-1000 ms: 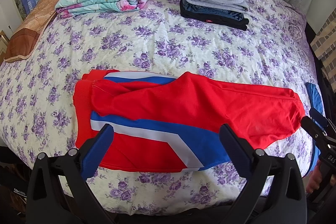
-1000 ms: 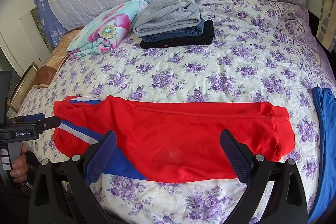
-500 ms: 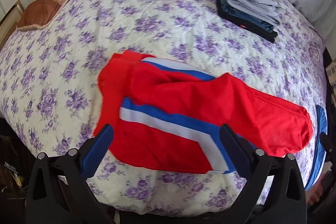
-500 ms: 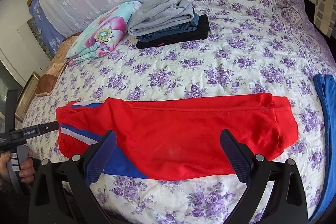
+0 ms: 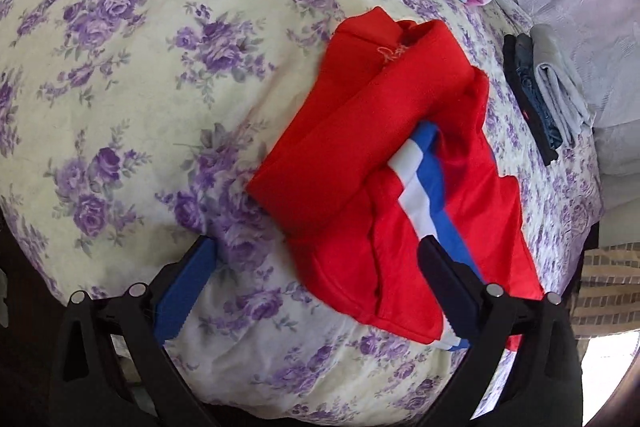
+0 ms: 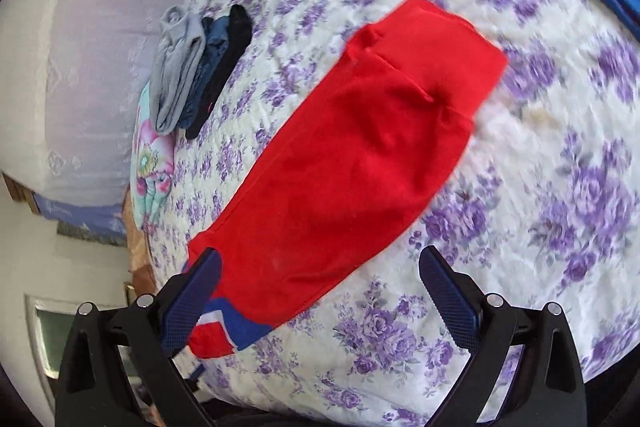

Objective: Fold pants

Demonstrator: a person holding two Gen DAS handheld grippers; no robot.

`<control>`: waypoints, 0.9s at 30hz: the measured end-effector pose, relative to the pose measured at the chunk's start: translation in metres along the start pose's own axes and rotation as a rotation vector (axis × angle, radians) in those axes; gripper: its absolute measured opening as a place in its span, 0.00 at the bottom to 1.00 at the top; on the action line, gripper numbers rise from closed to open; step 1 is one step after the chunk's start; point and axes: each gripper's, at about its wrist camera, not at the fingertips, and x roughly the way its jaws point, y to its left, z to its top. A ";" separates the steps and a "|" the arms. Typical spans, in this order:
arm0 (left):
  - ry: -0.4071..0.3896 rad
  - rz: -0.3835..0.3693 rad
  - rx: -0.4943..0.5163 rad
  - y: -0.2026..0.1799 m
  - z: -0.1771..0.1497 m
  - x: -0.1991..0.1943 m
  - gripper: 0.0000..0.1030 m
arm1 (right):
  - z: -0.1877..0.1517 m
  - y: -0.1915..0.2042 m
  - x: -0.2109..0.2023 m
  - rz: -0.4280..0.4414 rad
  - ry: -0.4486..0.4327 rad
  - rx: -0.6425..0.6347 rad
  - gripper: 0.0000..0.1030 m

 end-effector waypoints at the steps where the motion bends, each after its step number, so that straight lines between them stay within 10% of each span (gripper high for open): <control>1: 0.000 -0.023 0.004 -0.003 0.002 0.002 0.95 | -0.001 -0.011 0.002 0.030 0.004 0.066 0.96; 3: -0.001 -0.032 0.029 -0.012 0.005 0.007 0.94 | -0.003 -0.025 0.004 0.070 0.007 0.154 0.96; 7: -0.012 -0.004 0.037 -0.016 0.009 0.006 0.49 | -0.003 -0.037 0.001 0.107 -0.012 0.200 0.96; 12: 0.015 -0.144 -0.040 -0.002 0.018 -0.004 0.25 | 0.005 -0.044 0.000 0.140 -0.042 0.226 0.84; 22: -0.033 -0.312 0.005 -0.047 0.042 -0.046 0.20 | 0.022 -0.062 0.021 0.141 -0.050 0.263 0.47; 27: -0.030 -0.306 0.011 -0.053 0.049 -0.052 0.20 | 0.023 -0.052 0.021 0.166 -0.050 0.197 0.03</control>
